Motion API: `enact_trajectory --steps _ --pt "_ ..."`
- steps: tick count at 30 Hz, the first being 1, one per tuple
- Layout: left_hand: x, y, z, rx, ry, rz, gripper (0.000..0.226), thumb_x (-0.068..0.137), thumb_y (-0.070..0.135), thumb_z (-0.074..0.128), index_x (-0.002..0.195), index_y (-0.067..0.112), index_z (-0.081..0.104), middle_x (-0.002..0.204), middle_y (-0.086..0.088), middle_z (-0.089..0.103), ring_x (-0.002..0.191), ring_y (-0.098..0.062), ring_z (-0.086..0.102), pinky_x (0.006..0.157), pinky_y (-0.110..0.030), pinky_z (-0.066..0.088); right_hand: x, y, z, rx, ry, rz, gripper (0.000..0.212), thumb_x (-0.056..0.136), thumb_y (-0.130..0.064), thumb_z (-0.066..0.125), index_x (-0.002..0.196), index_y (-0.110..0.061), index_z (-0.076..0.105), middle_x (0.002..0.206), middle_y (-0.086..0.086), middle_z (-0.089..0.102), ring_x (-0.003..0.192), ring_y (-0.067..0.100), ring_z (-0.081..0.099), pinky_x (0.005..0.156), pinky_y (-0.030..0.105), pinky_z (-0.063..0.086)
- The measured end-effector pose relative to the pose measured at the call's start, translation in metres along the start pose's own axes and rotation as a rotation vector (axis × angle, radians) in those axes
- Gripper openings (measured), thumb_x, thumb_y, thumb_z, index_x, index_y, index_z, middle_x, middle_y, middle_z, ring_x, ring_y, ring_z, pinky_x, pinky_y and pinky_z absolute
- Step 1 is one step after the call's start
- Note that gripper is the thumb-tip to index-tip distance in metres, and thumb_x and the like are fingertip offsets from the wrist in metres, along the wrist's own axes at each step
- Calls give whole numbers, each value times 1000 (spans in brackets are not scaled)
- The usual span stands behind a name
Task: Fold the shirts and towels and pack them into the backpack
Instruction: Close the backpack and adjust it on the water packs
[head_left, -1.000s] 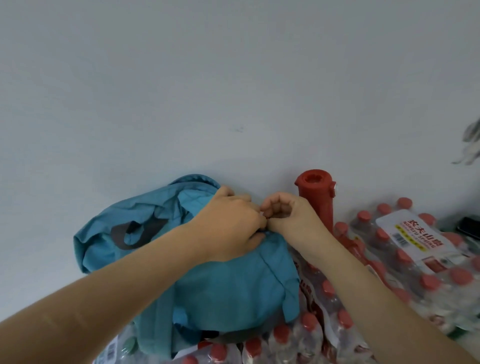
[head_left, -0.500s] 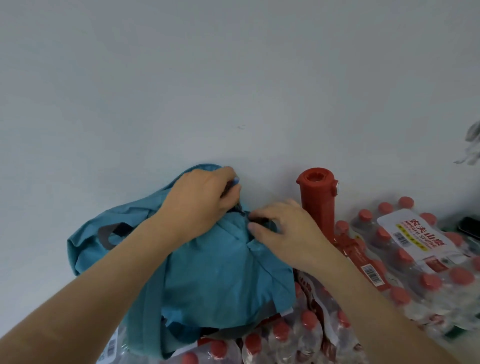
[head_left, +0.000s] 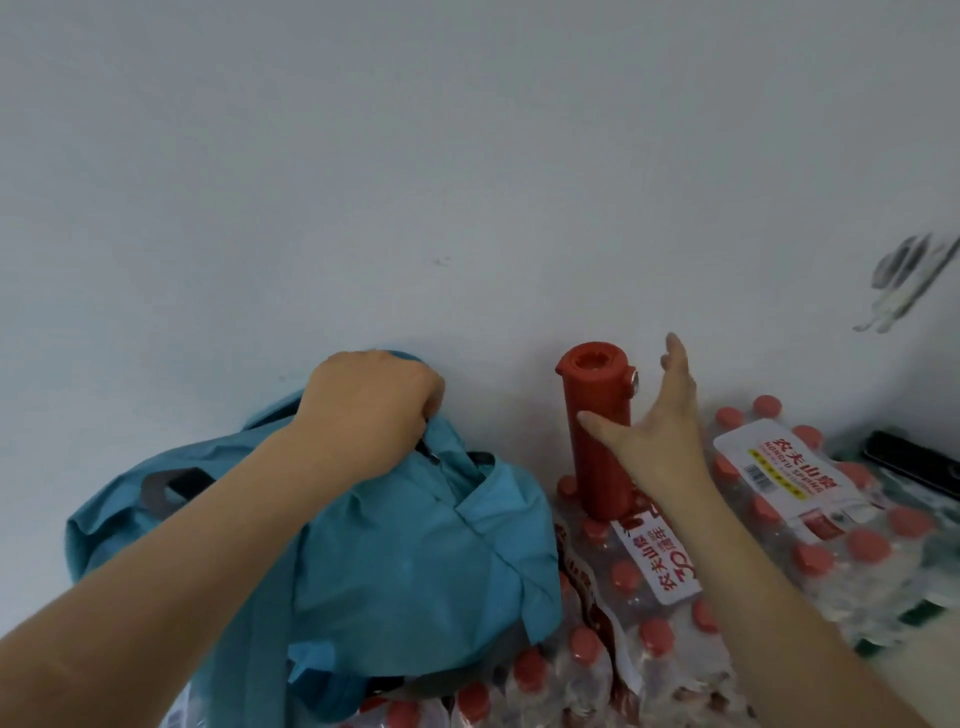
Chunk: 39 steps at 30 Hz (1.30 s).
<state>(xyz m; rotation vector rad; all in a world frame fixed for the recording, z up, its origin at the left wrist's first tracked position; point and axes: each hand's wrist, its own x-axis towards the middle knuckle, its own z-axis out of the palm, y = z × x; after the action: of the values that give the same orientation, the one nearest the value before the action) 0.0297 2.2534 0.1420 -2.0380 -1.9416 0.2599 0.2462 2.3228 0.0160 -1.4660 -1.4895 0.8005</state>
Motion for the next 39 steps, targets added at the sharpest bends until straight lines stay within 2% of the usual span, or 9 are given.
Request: enact_trajectory --steps 3,8,11,15,20,26,29,32,39 --pt "-3 -3 5 -64 10 83 29 93 18 42 101 36 63 96 13 59 97 -12 52 73 -26 38 19 12 12 183 -212 67 106 65 -20 86 147 -31 20 130 -5 50 118 20 53 92 30 42" --pt "-9 -11 5 -256 -39 50 30 94 20 44 100 39 66 87 18 57 86 -6 52 75 -24 45 26 -17 3 -1 -159 -123 72 61 -30 87 121 -26 46 103 -8 61 92 15 62 81 31 50" --pt "-12 -16 7 -427 -14 -39 23 90 21 54 100 36 68 78 20 54 75 -5 51 74 -21 44 17 -75 -27 344 -168 -209 69 61 -25 88 119 -27 50 107 -11 64 93 4 65 80 26 54" --pt "-18 -18 9 -393 -44 -64 20 88 20 54 93 30 71 87 10 66 84 -14 59 74 -28 47 6 -127 -34 928 -361 -155 63 62 -21 79 119 -19 53 109 0 67 99 18 68 76 40 57" --pt "-62 5 -14 -170 435 -86 8 73 9 63 68 14 66 72 -2 58 68 -22 48 51 -34 44 -4 -126 -9 940 -420 17 64 61 -19 79 120 -18 54 113 5 66 100 22 68 77 45 57" --pt "-71 87 4 -165 65 62 46 35 11 82 47 19 38 40 0 47 31 -20 44 41 -21 16 6 -119 -5 956 -441 73 58 64 -21 77 117 -20 55 112 4 66 95 20 69 70 40 57" --pt "-54 99 18 -217 91 19 21 69 14 72 84 13 57 63 -4 63 52 -24 61 41 -24 23 12 -113 -2 904 -455 137 59 68 -23 77 123 -20 55 110 3 69 95 20 69 71 42 58" --pt "-56 98 31 -330 136 42 47 83 2 48 126 20 43 84 -3 63 72 -27 63 53 -33 40 19 -105 -1 848 -466 241 53 76 -25 77 125 -20 56 109 5 69 95 22 69 67 41 58" --pt "-64 82 38 -527 242 196 41 80 4 54 114 27 51 68 2 62 57 -23 60 54 -38 54 28 -96 -6 697 -511 285 52 73 -30 79 120 -21 58 103 4 71 89 21 70 67 39 59"
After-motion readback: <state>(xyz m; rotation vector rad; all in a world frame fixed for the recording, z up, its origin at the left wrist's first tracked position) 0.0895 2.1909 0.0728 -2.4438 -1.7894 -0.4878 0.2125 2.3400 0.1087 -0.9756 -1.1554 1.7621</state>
